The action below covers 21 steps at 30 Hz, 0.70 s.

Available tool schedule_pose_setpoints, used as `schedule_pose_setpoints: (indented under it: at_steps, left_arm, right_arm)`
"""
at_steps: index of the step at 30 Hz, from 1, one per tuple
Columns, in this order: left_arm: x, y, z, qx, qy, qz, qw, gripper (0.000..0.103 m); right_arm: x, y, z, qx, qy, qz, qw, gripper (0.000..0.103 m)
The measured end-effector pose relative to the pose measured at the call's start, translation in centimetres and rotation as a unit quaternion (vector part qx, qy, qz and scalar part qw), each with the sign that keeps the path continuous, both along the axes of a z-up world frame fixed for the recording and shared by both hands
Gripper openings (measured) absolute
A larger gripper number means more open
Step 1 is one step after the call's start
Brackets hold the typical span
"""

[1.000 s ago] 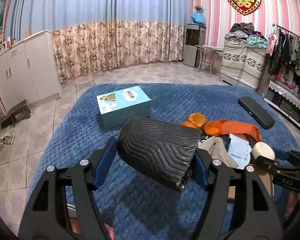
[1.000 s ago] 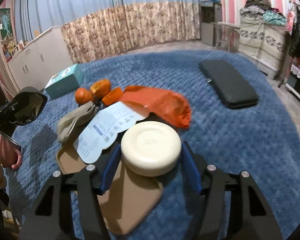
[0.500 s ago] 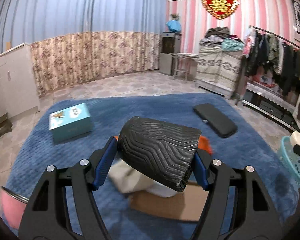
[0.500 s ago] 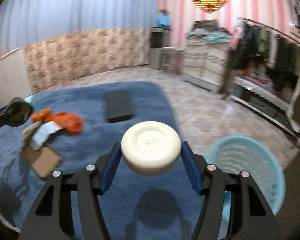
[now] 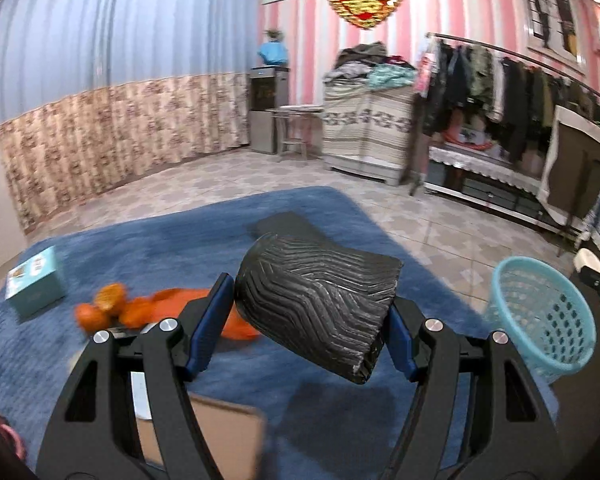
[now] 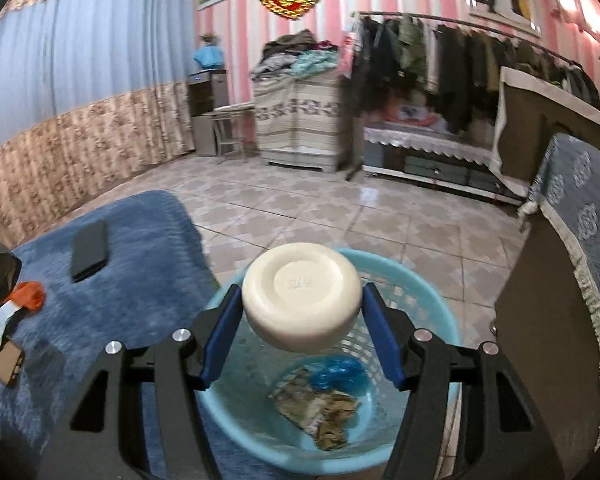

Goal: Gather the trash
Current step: 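Carry the cup and disc in both tools over the blue basket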

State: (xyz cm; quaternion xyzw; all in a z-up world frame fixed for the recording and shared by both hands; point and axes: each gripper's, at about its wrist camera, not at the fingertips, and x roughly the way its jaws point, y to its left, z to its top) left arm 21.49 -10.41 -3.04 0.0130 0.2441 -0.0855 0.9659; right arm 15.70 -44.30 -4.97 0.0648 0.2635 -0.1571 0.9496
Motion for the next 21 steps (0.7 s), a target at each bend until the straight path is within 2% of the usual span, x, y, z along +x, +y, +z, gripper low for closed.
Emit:
schedule_pose_setpoints:
  at_steps: [13, 21]
  left_arm:
    - [1.0, -13.4, -1.8, -0.007, 0.010, -0.115, 0.9933, 0.068]
    - [0.8, -20.6, -3.0, 0.007, 0.013, -0.170, 0.9853, 0.068]
  right_arm:
    - [-1.2, -4.6, -0.5, 0.014, -0.003, -0.057, 0.998, 0.061]
    - [-1.8, -8.2, -1.5, 0.063, -0.009, -0.095, 0.993, 0.061]
